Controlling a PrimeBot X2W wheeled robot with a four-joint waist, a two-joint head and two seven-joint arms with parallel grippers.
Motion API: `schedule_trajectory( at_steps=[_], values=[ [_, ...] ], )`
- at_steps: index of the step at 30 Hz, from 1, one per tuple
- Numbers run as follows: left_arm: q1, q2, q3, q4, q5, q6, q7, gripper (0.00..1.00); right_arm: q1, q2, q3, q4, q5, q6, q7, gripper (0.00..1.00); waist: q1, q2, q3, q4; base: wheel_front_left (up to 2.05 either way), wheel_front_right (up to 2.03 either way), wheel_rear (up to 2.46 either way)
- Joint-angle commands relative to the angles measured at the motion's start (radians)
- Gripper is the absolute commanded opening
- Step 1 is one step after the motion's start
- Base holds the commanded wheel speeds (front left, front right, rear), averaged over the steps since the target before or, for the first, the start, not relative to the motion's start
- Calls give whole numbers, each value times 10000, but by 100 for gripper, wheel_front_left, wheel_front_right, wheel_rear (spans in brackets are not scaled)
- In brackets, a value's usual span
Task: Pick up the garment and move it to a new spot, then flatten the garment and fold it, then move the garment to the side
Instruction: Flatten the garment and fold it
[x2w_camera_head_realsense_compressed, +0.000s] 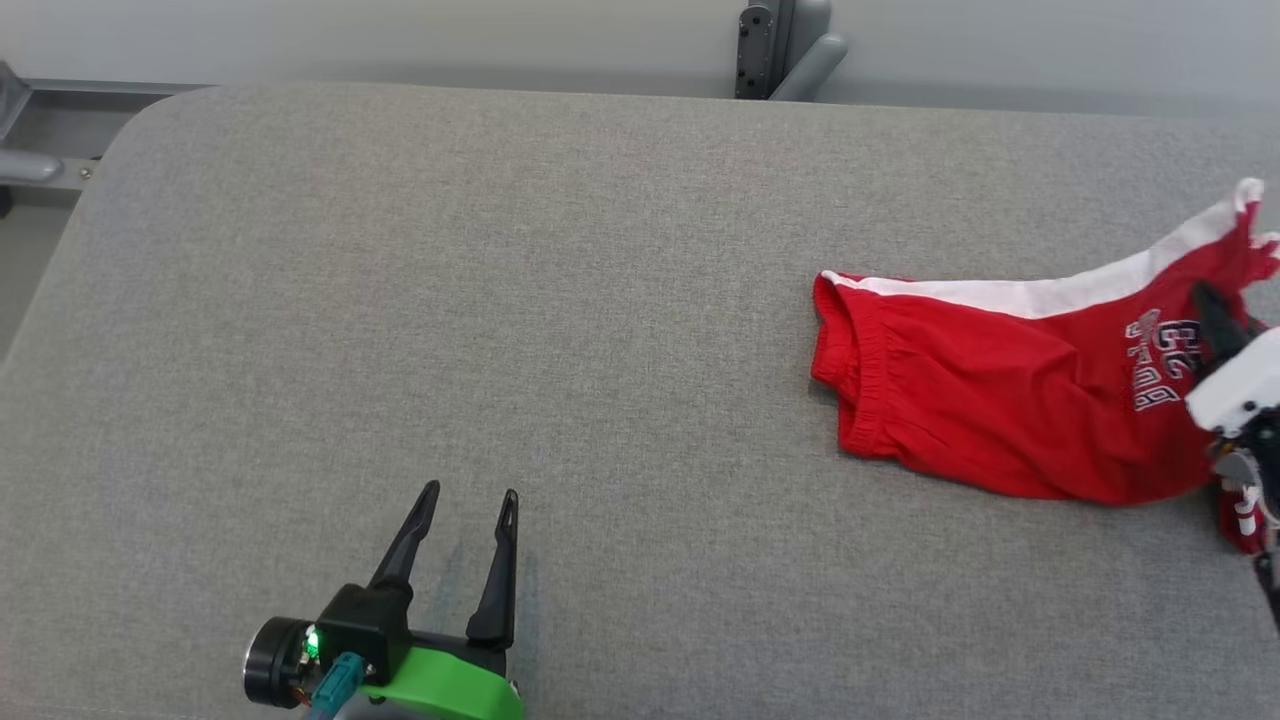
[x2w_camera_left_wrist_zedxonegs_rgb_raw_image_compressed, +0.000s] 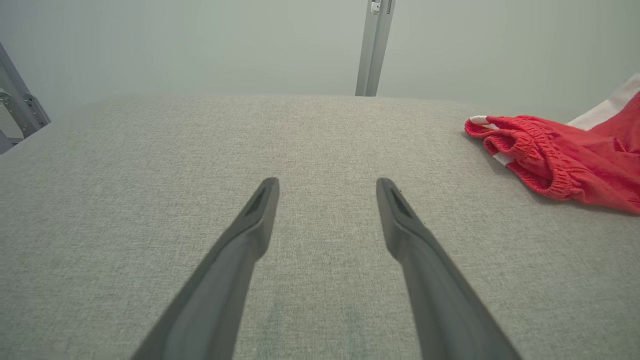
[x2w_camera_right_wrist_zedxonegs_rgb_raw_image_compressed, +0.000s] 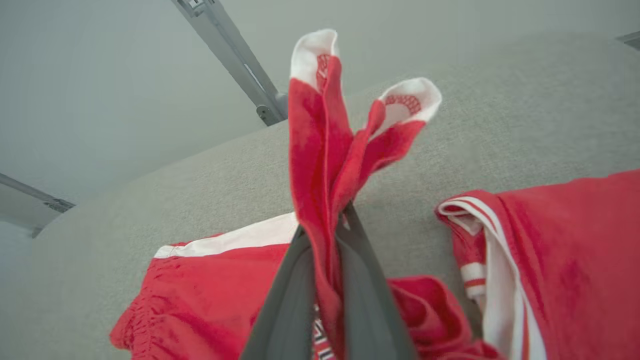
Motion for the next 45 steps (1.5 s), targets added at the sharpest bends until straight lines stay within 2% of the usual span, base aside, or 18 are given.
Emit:
schedule_trajectory(
  at_steps=[1, 6, 8, 11, 21, 26, 27, 28, 29, 36, 39, 45],
  values=[
    [173, 13, 39, -9, -13, 49, -25, 100, 216, 301, 223, -408, -77, 3, 188, 0, 0, 0, 14, 28, 0, 0, 0],
    [98, 6, -56, 42, 7, 60, -25, 100, 259, 1624, 1070, -1511, -431, 3, 641, 0, 0, 0, 156, 7, 0, 0, 0],
    [-10, 5, -108, 61, 28, 43, -25, 100, 235, 2137, 1390, -1640, -692, 3, 737, 0, 0, 0, 219, 11, 0, 0, 0],
    [-159, 5, -148, 104, 71, -41, -25, 100, 103, 2579, 1675, -1491, -1005, 3, 685, 0, 0, 0, 322, 62, 0, 0, 0],
    [-217, 3, -140, 258, 199, -155, -25, 100, -734, 2960, 1721, -87, -1716, 3, -94, 0, 0, 0, 498, 271, 0, 0, 0],
    [-261, 1, -178, 348, 179, -174, -25, 100, -1137, 2970, 2386, 727, -1308, 3, -455, 0, 0, 0, 522, 341, 0, 0, 0],
    [-258, 1, -170, 359, 170, -172, -25, 100, -1175, 2968, 2529, 831, -1276, 3, -502, 8, 0, 0, 518, 337, 0, 0, 0],
    [-251, 0, -162, 367, 161, -169, -27, 100, -1209, 2972, 2681, 911, -1214, 3, -527, 44, 0, 0, 514, 325, 0, 0, 0],
    [-240, 0, -148, 373, 153, -162, -25, 100, -1241, 2974, 2819, 946, -1198, 3, -585, 100, 0, 0, 512, 306, 0, 0, 0],
    [-106, -2, -28, 440, 161, -97, -25, 100, -936, 2973, 3200, 419, -1287, 3, -1131, 100, 0, 0, 376, 59, 0, 0, 0],
    [-28, -3, 9, 414, 168, -70, -25, 100, -544, 2953, 3168, -458, -1494, 3, -1340, 100, 0, 0, 301, -63, 0, 0, 0],
    [80, -1, 18, 289, 110, -30, -27, 100, 476, 2222, 2301, -2369, -2488, 3, -1922, 100, 0, 0, 299, -257, 0, 0, 0]
  ],
)
